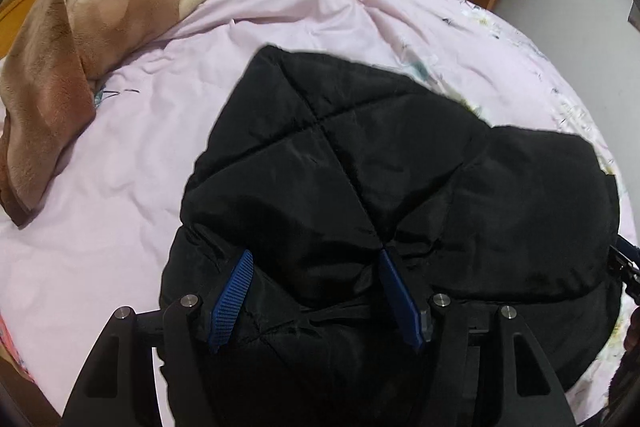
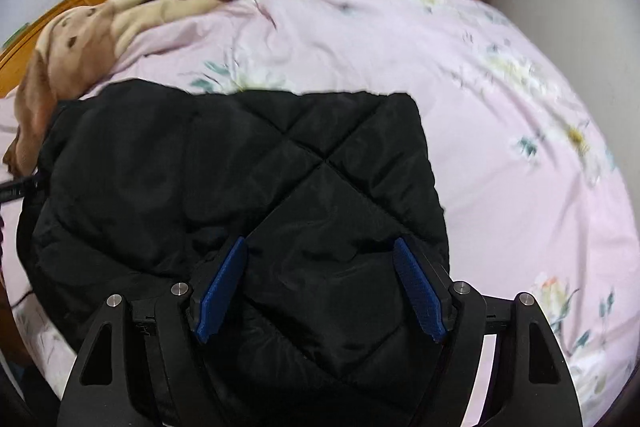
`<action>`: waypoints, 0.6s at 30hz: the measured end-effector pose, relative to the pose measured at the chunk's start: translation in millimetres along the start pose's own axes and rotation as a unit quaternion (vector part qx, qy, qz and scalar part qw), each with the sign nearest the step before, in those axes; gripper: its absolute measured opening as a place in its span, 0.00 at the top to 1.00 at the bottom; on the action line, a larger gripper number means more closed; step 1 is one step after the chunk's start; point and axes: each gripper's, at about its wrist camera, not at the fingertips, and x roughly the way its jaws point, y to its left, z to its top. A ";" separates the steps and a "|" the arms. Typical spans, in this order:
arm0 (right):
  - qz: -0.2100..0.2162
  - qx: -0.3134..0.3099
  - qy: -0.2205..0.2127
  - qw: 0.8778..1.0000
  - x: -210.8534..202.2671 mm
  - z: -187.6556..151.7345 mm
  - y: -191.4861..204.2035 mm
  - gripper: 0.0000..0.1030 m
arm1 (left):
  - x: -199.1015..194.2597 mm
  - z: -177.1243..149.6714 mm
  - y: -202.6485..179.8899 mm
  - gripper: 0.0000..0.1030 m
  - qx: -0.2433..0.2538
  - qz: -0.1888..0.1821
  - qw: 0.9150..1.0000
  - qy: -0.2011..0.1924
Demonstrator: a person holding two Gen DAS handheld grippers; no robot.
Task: Fold large clothes
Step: 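Press the folded jacket flat with both open grippers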
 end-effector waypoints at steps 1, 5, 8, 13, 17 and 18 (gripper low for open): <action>0.002 0.003 0.011 1.000 6.8 -0.3 0.8 0.26 | 3.6 -0.4 1.4 0.35 -0.004 0.000 1.000 0.001; 0.004 0.015 0.043 0.999 21.3 -2.0 -7.8 0.26 | 12.6 -1.6 1.3 0.35 -0.005 0.004 1.000 0.008; 0.000 0.019 0.060 0.998 23.6 -1.8 -7.9 0.26 | 12.1 -0.4 0.2 0.35 -0.008 0.010 1.000 0.016; -0.021 0.027 0.041 0.999 2.1 -1.0 -4.2 0.26 | -7.3 -4.0 -0.3 0.35 -0.026 0.017 0.999 0.012; -0.016 0.039 -0.007 0.999 -40.0 -6.9 1.7 0.25 | -44.9 -14.9 0.2 0.35 -0.048 0.004 0.999 -0.012; -0.017 0.040 -0.018 0.999 -50.9 -9.3 4.1 0.25 | -55.3 -18.8 -0.2 0.35 -0.053 0.002 0.998 -0.021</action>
